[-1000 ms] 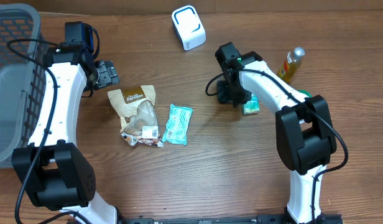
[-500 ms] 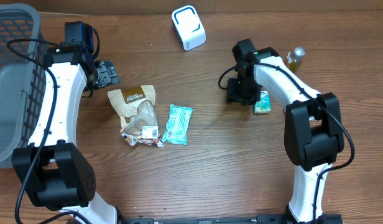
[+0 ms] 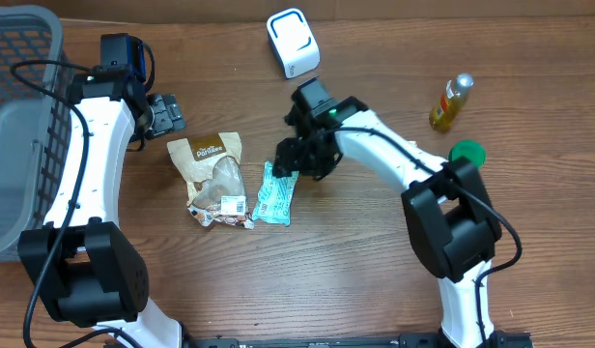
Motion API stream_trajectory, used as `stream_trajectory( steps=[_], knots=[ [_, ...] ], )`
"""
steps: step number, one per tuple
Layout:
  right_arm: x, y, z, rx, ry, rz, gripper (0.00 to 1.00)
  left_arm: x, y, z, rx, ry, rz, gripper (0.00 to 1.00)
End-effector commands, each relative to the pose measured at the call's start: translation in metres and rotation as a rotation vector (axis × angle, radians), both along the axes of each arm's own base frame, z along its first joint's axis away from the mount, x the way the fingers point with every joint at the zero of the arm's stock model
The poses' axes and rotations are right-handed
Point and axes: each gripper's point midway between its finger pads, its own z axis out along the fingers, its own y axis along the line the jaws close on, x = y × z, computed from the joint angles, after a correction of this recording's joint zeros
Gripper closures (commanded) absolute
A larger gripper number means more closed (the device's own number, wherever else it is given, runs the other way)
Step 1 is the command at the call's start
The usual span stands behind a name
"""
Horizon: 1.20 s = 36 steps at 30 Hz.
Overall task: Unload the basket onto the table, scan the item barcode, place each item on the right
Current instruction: 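Move the right gripper over the green wet-wipes pack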
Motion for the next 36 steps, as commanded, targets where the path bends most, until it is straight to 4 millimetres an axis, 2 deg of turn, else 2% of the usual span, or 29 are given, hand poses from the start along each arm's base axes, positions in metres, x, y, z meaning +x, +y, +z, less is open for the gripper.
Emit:
stream_trajectory(
  steps=[1,6,7,14,20,25,28,30,33,36],
  knots=[
    [-0.007,0.006,-0.009,-0.080,-0.029,-0.011,0.34,0.002,-0.001,0.010,0.015,-0.024,-0.008,0.01],
    [-0.007,0.006,-0.013,-0.154,-0.066,-0.064,0.10,0.002,-0.001,0.010,0.015,-0.024,-0.008,0.00],
    [-0.006,0.005,-0.014,-0.162,-0.065,-0.084,0.00,0.002,-0.001,0.010,0.015,-0.024,-0.007,0.00],
    [-0.006,0.007,-0.013,-0.151,-0.042,-0.141,0.00,0.002,-0.001,0.010,0.015,-0.024,-0.007,0.00],
    [-0.015,0.000,-0.032,-0.164,0.018,-0.251,0.00,0.002,-0.001,0.010,0.015,-0.024,-0.007,0.00],
    [-0.020,-0.002,-0.048,-0.156,0.017,-0.251,0.00,0.002,-0.001,0.010,0.015,-0.024,-0.008,0.00],
    [-0.018,-0.004,-0.048,-0.162,0.013,-0.256,0.03,0.002,-0.001,0.010,0.015,-0.024,-0.007,0.00],
    [-0.013,-0.012,-0.048,-0.169,0.016,-0.275,0.07,0.002,-0.001,0.010,0.015,-0.024,-0.008,0.00],
    [-0.006,-0.037,-0.047,-0.196,0.062,-0.328,0.16,0.002,-0.001,0.010,0.015,-0.024,-0.007,0.00],
    [0.003,-0.050,-0.035,-0.178,0.078,-0.358,0.23,0.002,-0.001,0.010,0.015,-0.024,-0.008,0.01]
  ],
)
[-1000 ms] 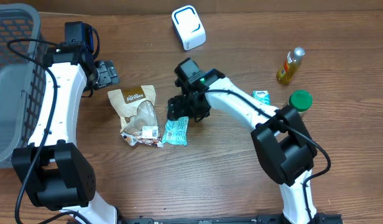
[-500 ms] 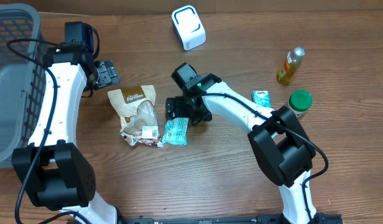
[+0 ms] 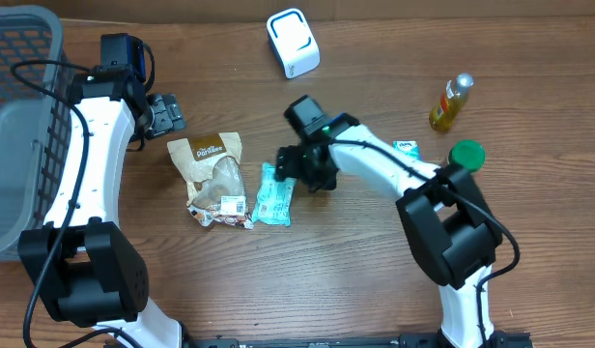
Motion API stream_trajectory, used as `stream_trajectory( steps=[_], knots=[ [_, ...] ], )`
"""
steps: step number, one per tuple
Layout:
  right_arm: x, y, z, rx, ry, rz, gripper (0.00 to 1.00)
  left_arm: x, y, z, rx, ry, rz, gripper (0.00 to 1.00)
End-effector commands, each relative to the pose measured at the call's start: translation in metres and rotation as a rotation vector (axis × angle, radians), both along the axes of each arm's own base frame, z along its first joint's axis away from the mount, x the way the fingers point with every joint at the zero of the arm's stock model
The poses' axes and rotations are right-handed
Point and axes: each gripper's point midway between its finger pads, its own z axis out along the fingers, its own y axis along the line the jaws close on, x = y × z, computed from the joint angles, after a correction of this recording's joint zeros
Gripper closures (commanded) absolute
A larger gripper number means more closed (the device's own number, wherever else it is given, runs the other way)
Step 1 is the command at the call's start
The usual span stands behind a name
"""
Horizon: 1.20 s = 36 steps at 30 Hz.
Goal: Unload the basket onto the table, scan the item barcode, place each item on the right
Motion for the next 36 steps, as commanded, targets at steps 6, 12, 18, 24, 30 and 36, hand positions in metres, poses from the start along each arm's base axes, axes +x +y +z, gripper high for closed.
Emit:
stream_trajectory(
  steps=[6,12,18,24,30,36],
  knots=[
    [0.020,-0.018,0.044,0.039,-0.091,0.003,0.26,0.002,-0.001,0.010,0.015,-0.024,-0.008,0.00],
    [0.008,0.001,0.052,0.061,-0.103,0.050,0.55,0.002,-0.001,0.010,0.015,-0.024,-0.007,0.01],
    [-0.001,0.037,0.058,0.103,-0.165,0.125,0.96,0.002,-0.001,0.010,0.015,-0.024,-0.008,0.00],
    [-0.010,0.059,0.049,0.071,-0.250,0.167,0.96,0.002,-0.001,0.010,0.015,-0.024,-0.008,0.00],
    [-0.011,0.061,0.028,0.019,-0.289,0.173,0.96,0.002,-0.001,0.010,0.015,-0.024,-0.008,0.00],
    [-0.021,0.049,0.002,-0.037,-0.222,0.178,0.96,0.002,-0.001,0.010,0.015,-0.024,-0.008,0.01]
  ],
)
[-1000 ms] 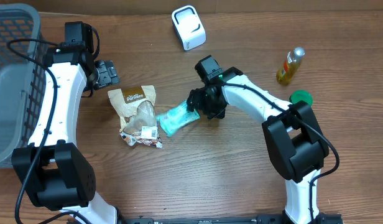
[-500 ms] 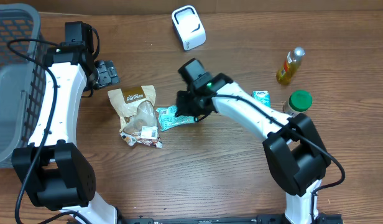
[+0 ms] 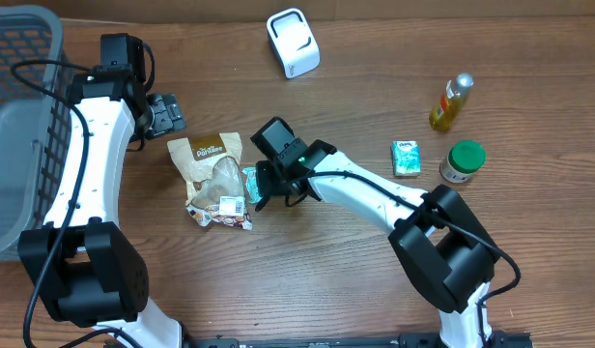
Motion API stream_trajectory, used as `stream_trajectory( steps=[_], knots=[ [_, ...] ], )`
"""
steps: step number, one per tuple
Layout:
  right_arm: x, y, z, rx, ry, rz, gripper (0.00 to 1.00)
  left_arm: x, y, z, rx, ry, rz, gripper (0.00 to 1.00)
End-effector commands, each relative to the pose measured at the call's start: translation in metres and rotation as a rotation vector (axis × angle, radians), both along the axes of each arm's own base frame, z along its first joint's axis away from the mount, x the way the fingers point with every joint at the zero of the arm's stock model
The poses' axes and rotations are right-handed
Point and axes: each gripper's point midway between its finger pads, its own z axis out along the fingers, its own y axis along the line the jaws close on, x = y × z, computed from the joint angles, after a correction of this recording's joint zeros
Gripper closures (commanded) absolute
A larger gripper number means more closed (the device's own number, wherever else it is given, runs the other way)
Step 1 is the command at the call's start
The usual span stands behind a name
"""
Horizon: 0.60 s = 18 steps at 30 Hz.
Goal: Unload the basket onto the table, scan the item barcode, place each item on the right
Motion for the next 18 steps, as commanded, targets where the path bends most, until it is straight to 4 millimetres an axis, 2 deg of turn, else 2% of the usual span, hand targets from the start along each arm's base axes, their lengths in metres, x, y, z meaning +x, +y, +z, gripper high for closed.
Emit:
stream_trajectory(
  steps=[1,7,9,12,16,18],
  knots=[
    [-0.006,-0.014,-0.019,-0.063,0.039,-0.015,0.96,0.002,-0.001,0.010,0.015,-0.024,-0.007,0.01],
    [0.000,-0.061,-0.025,-0.146,0.129,-0.101,0.96,0.002,-0.001,0.010,0.015,-0.024,-0.008,0.00],
    [0.007,-0.072,-0.024,-0.135,0.150,-0.133,0.96,0.002,-0.001,0.010,0.015,-0.024,-0.008,0.01],
    [0.028,-0.108,-0.009,-0.165,0.173,-0.161,0.96,0.002,-0.001,0.010,0.015,-0.024,-0.008,0.00],
    [0.038,-0.118,0.010,-0.170,0.184,-0.177,0.96,0.002,-0.001,0.010,0.015,-0.024,-0.008,0.00],
    [0.040,-0.110,0.026,-0.134,0.193,-0.166,0.96,0.002,-0.001,0.010,0.015,-0.024,-0.008,0.00]
  ],
)
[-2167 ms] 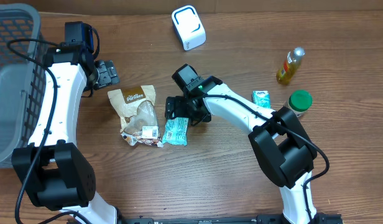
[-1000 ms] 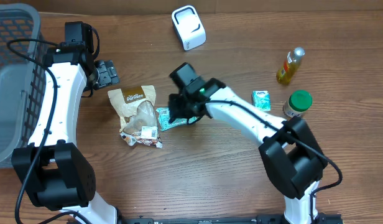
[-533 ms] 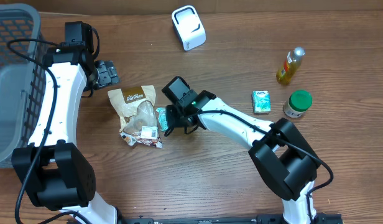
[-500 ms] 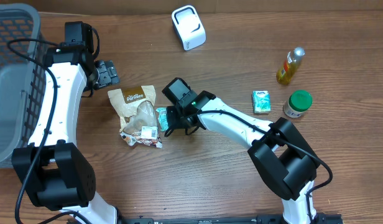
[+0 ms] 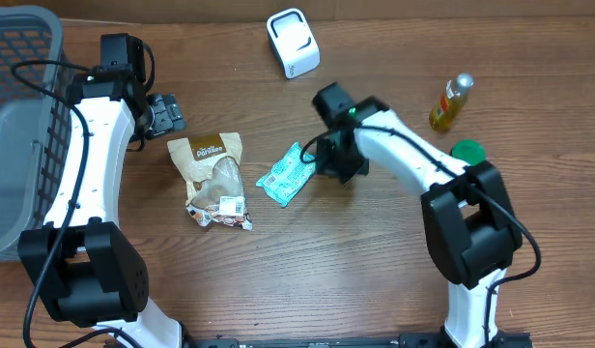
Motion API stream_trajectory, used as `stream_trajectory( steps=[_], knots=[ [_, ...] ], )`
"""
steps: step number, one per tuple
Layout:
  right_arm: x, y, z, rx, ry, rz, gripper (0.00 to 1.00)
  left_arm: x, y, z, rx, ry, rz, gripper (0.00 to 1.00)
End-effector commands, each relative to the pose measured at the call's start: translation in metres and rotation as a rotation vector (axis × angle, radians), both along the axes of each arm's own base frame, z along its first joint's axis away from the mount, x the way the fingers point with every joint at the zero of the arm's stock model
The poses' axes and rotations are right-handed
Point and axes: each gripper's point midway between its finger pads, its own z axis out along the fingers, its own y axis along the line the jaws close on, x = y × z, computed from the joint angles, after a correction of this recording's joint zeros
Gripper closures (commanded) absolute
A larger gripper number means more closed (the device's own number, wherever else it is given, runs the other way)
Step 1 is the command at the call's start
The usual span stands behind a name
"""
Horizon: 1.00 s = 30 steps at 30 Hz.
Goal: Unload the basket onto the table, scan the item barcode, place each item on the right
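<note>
A teal packet (image 5: 286, 175) lies slanted near the table's middle, its upper right end at my right gripper (image 5: 315, 158). That gripper looks shut on the packet's end, though the wrist hides the fingertips. The white scanner (image 5: 293, 42) stands at the back of the table, well clear of the packet. My left gripper (image 5: 168, 113) rests at the left, above a brown snack bag (image 5: 211, 174), holding nothing that I can see; its jaws are too foreshortened to read.
A grey basket (image 5: 17, 58) fills the left edge. A yellow bottle (image 5: 451, 101) and a green-lidded jar (image 5: 467, 151) sit at the right, the jar partly behind my right arm.
My right gripper has moved right and back from beside the brown bag. The teal packet came with it, now turned diagonal and clear of the bag. The left arm is unchanged.
At first the teal packet lay upright beside the brown bag, my right gripper at its upper right corner. Then the gripper sat lower on the packet's top, then over the packet against the bag. Now the packet is apart from the bag, nearer the middle.
</note>
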Motion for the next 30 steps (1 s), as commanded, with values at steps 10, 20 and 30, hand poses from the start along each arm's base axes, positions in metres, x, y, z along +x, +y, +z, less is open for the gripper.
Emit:
stream_trajectory(
  steps=[10,20,30],
  knots=[
    [-0.025,0.094,0.036,0.119,-0.068,0.222,0.96,0.002,-0.001,0.010,0.015,-0.024,-0.008,0.00],
    [-0.044,0.094,-0.016,0.110,-0.045,0.113,0.96,0.002,-0.001,0.010,0.015,-0.024,-0.007,0.00],
    [-0.035,0.106,0.007,0.202,-0.028,0.121,0.96,0.002,-0.001,0.010,0.015,-0.024,-0.007,0.00]
  ],
)
